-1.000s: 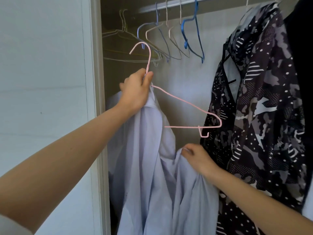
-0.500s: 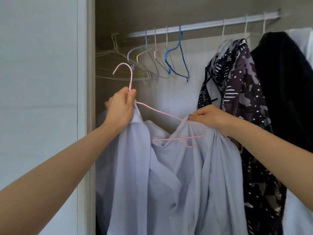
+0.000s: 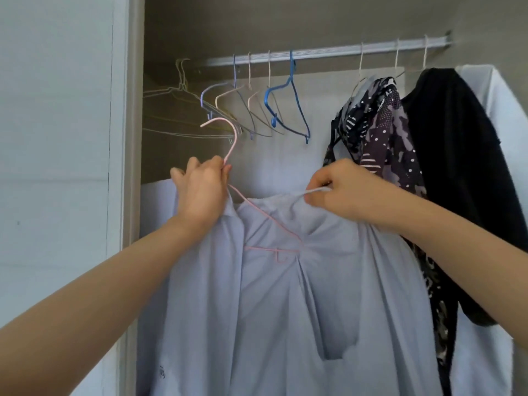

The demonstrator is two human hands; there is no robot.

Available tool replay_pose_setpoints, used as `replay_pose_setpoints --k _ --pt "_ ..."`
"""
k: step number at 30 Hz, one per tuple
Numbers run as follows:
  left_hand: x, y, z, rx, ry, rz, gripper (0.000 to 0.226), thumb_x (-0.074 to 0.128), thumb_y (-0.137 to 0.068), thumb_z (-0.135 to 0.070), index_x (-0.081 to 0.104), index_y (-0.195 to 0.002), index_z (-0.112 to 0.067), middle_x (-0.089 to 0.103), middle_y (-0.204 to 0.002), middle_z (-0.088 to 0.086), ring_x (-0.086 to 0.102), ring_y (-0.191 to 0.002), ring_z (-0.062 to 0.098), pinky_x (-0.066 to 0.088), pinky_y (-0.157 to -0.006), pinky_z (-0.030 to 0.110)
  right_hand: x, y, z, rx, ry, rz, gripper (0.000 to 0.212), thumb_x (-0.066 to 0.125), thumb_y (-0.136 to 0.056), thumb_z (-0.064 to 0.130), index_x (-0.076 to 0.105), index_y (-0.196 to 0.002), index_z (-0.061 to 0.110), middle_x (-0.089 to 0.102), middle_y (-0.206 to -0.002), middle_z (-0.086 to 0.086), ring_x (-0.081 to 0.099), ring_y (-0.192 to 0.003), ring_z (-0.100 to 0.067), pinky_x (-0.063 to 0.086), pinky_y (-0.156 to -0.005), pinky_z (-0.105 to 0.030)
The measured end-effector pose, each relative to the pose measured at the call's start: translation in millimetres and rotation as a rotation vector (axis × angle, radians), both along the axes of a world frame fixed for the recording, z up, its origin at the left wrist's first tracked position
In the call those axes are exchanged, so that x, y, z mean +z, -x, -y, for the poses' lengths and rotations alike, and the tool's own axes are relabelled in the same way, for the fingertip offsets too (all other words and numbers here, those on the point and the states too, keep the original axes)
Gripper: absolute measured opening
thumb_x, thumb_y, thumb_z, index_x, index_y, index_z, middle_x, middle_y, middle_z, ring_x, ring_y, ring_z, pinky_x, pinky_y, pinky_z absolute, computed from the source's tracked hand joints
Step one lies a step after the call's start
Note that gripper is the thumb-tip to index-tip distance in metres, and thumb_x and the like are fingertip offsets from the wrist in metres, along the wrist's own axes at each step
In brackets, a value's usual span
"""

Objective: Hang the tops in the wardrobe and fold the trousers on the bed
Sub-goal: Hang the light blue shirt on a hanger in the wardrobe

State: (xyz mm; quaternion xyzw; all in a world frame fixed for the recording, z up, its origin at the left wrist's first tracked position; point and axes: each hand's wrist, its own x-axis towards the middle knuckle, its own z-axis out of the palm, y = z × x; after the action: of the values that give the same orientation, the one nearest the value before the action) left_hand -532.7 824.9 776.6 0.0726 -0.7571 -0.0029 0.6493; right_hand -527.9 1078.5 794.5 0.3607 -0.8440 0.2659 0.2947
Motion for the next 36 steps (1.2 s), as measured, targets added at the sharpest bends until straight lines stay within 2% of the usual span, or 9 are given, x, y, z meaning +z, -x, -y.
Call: replay_pose_setpoints --k 4,8,11,13,16,26,28,30,36 --pt "8.4 2.8 1.7 0.028 0.048 -0.016 0.028 0.040 -0.105 -0.029 0.055 -0.089 -0.013 0.068 -0.092 0.010 0.048 -0.093 0.033 0.024 -0.078 0.040 -7.8 -0.3 -12.6 -0.068 -0.099 0.043 0.024 0.064 -0.087 0.024 0.061 -0.064 0.029 0.057 -0.066 0.008 0.049 -0.061 -0.006 0.035 -0.053 -0.017" --pt "13.8 6.4 -6.3 -0.042 -0.055 -0.050 0.026 0.041 -0.104 -0.028 0.050 -0.083 -0.015 0.059 -0.079 0.012 0.048 -0.091 0.035 0.021 -0.074 0.039 -24.9 -3.5 3.0 0.186 -0.026 0.149 0.030 0.060 -0.092 0.028 0.065 -0.074 0.004 0.045 -0.060 0.001 0.038 -0.053 -0.008 0.032 -0.050 -0.021" --pt "17.8 7.5 -11.1 -0.105 -0.143 -0.057 0.025 0.039 -0.104 -0.030 0.049 -0.086 -0.017 0.058 -0.079 0.013 0.048 -0.095 0.035 0.022 -0.077 0.039 -38.7 -0.9 7.5 0.354 -0.176 0.351 0.034 0.056 -0.095 0.037 0.067 -0.096 0.005 0.063 -0.083 0.001 0.062 -0.073 -0.009 0.054 -0.064 -0.026" --pt "20.6 5.5 -13.2 -0.139 -0.171 -0.067 0.026 0.038 -0.104 -0.031 0.053 -0.091 -0.015 0.060 -0.081 0.012 0.049 -0.097 0.036 0.026 -0.083 0.041 -40.5 16.9 3.1 0.163 -0.177 0.087 0.033 0.057 -0.095 0.036 0.064 -0.117 0.013 0.065 -0.110 0.000 0.064 -0.101 -0.017 0.050 -0.090 -0.030" --pt "23.3 0.8 -17.0 -0.187 -0.182 -0.087 0.023 0.039 -0.104 -0.030 0.050 -0.089 -0.018 0.053 -0.078 0.005 0.050 -0.095 0.036 0.022 -0.080 0.039 -50.0 37.9 -0.8 -0.073 -0.195 -0.085 0.046 0.053 -0.096 0.038 0.047 -0.135 0.013 0.049 -0.128 -0.005 0.049 -0.119 -0.024 0.038 -0.103 -0.035" --pt "21.7 -3.0 -35.1 -0.228 -0.155 -0.070 0.023 0.038 -0.105 -0.031 0.053 -0.093 -0.017 0.053 -0.080 0.003 0.050 -0.093 0.034 0.020 -0.079 0.036 -68.0 61.3 25.4 -0.451 -0.048 -0.261 0.079 0.033 -0.076 0.083 0.042 -0.110 0.013 0.050 -0.109 -0.005 0.053 -0.098 -0.028 0.046 -0.070 -0.039" --pt "20.1 -1.4 -40.4 -0.223 -0.140 -0.060 0.026 0.038 -0.105 -0.031 0.056 -0.096 -0.014 0.057 -0.082 0.005 0.050 -0.094 0.034 0.021 -0.079 0.037 -67.4 61.7 33.8 -0.536 -0.085 -0.301 0.070 0.042 -0.082 0.075 0.041 -0.112 0.012 0.052 -0.109 -0.005 0.056 -0.098 -0.029 0.043 -0.066 -0.037" --pt "18.1 -0.9 -41.4 -0.210 -0.110 -0.046 0.028 0.039 -0.105 -0.032 0.056 -0.095 -0.013 0.061 -0.084 0.009 0.049 -0.093 0.033 0.022 -0.079 0.037 -63.7 62.5 35.8 -0.555 -0.128 -0.308 0.043 0.054 -0.091 0.045 0.042 -0.113 0.010 0.058 -0.110 -0.008 0.061 -0.097 -0.032 0.039 -0.064 -0.036" --pt "9.2 -2.4 -22.7 -0.202 0.047 0.070 0.027 0.041 -0.104 -0.032 0.046 -0.081 -0.020 0.045 -0.069 -0.003 0.048 -0.089 0.032 0.018 -0.072 0.036 -21.1 73.5 10.9 -0.454 -0.093 -0.190 0.006 0.049 -0.093 0.008 0.055 -0.092 0.004 0.059 -0.096 -0.019 0.061 -0.090 -0.038 0.044 -0.067 -0.036"
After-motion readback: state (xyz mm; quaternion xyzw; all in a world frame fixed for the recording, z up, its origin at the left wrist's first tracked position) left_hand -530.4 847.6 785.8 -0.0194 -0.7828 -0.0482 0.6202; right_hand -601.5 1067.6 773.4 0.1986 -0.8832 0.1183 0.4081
